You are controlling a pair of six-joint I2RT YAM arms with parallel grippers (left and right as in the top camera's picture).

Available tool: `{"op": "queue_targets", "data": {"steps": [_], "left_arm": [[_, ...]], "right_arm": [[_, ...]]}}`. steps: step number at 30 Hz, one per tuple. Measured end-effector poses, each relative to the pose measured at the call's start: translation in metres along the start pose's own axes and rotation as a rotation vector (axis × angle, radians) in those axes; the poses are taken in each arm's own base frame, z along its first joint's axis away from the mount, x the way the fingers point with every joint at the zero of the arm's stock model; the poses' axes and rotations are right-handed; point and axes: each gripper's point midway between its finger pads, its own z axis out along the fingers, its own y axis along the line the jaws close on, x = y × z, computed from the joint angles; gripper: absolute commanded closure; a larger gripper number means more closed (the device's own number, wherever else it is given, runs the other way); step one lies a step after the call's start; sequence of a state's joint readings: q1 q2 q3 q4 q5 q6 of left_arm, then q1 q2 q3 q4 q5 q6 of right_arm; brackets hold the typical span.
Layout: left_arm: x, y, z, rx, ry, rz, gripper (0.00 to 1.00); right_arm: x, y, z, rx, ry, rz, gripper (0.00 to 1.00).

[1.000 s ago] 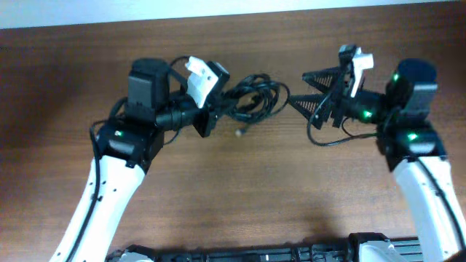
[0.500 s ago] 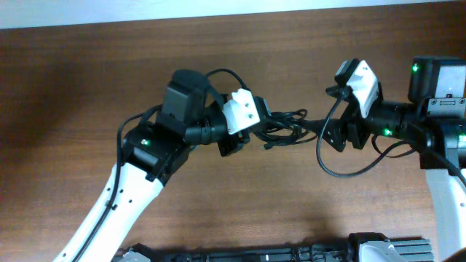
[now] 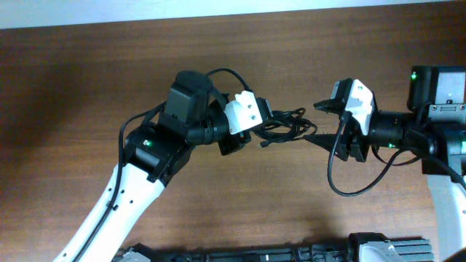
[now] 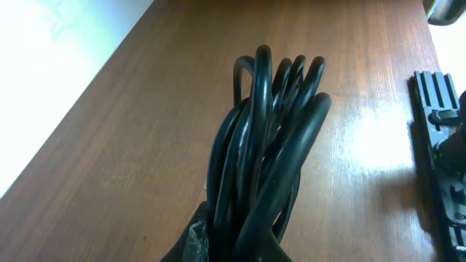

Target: Untangle cables

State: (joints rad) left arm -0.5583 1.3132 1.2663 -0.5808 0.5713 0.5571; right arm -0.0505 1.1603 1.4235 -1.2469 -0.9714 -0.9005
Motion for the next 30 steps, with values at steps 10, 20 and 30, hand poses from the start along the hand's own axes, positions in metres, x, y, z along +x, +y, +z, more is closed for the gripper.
{"op": "queue_targets", "data": {"steps": [10, 20, 30], "left_arm": [[-0.017, 0.000, -0.001, 0.016, -0.076, 0.012, 1.00], [-0.038, -0.017, 0.002, 0.082, -0.153, 0.051, 1.00], [-0.041, -0.019, 0.002, 0.092, -0.163, 0.035, 1.00]], "right_arm": [[0.006, 0.002, 0.000, -0.004, 0.026, -0.055, 0.27], [0.011, 0.003, 0.001, -0.013, 0.047, -0.043, 0.80], [0.013, 0.002, 0.002, -0.013, 0.054, -0.043, 0.96]]}}
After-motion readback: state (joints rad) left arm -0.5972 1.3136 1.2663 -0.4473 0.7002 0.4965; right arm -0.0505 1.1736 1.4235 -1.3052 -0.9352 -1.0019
